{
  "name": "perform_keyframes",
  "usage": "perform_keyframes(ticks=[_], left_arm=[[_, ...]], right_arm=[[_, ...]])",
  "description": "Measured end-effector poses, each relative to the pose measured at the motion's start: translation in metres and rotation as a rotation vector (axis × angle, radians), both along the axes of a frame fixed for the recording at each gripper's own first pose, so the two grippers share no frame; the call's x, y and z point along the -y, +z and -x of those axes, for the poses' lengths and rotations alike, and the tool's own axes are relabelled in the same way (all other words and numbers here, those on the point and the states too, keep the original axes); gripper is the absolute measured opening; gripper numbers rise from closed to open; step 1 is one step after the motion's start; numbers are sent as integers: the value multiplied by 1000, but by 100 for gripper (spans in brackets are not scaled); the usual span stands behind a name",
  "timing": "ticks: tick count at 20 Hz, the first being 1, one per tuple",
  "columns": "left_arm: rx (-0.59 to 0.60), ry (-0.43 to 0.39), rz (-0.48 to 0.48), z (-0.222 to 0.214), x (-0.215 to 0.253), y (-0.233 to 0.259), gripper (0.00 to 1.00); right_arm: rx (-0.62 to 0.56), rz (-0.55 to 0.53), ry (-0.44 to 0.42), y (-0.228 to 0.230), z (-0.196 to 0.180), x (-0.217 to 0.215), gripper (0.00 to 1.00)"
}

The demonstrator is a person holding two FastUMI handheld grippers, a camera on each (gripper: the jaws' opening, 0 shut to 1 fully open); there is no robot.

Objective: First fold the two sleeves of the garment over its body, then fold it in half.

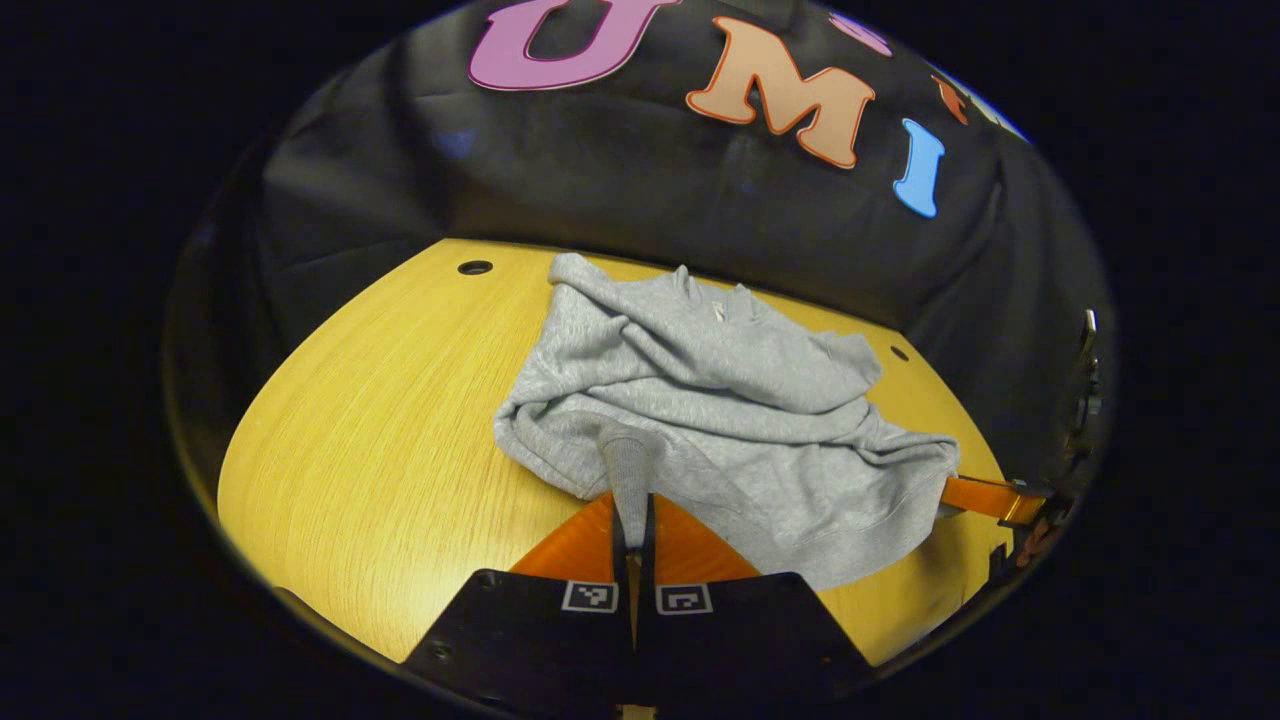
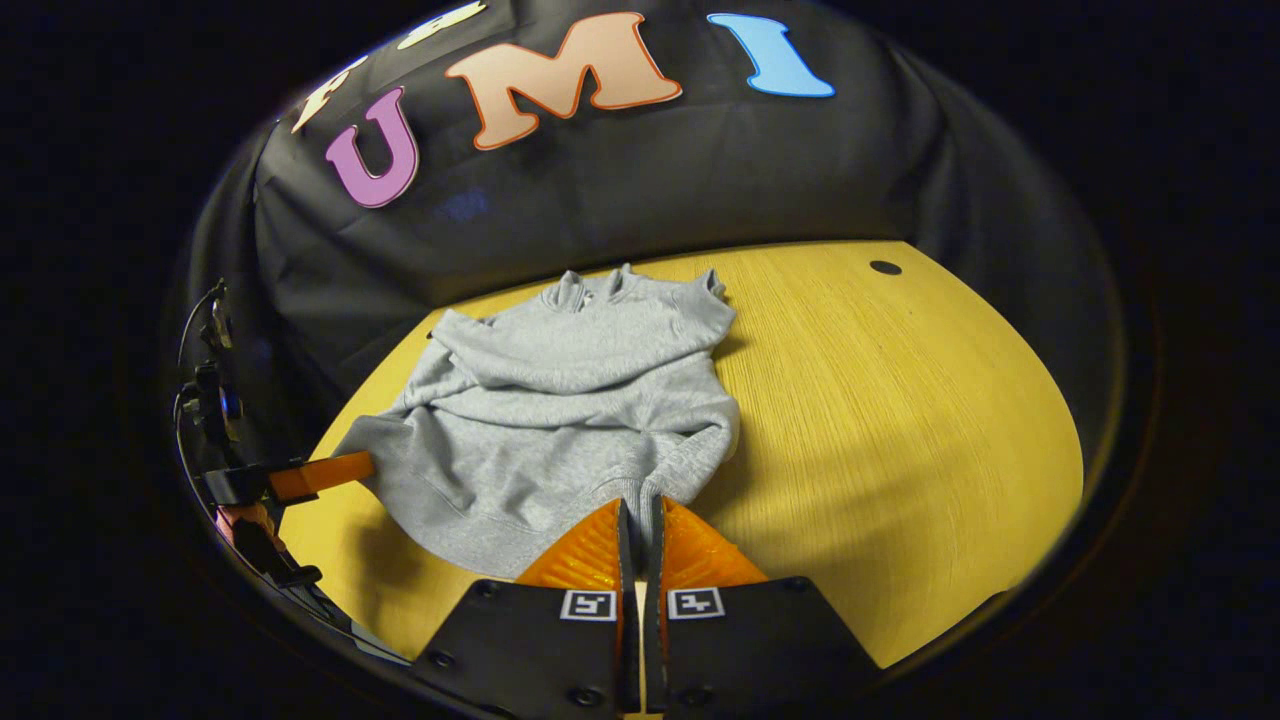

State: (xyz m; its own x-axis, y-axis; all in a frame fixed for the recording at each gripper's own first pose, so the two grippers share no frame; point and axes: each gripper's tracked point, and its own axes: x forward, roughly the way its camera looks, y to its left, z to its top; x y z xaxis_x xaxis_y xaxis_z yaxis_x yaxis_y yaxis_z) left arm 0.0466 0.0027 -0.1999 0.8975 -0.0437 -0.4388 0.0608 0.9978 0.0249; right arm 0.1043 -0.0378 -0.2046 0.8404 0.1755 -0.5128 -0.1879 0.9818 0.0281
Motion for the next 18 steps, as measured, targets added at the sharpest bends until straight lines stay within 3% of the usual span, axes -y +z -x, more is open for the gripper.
perform_keyframes(ticks=[7, 13, 18], left_arm=[[71, -35, 86, -40, 21, 44, 0], [148, -28, 61, -92, 23, 81, 2], [144, 26, 17, -143, 18, 80, 0]], right_arm=[[69, -47, 27, 38, -48, -17, 4], [127, -72, 12, 67, -110, -23, 4], [109, -100, -26, 65, -174, -29, 4]])
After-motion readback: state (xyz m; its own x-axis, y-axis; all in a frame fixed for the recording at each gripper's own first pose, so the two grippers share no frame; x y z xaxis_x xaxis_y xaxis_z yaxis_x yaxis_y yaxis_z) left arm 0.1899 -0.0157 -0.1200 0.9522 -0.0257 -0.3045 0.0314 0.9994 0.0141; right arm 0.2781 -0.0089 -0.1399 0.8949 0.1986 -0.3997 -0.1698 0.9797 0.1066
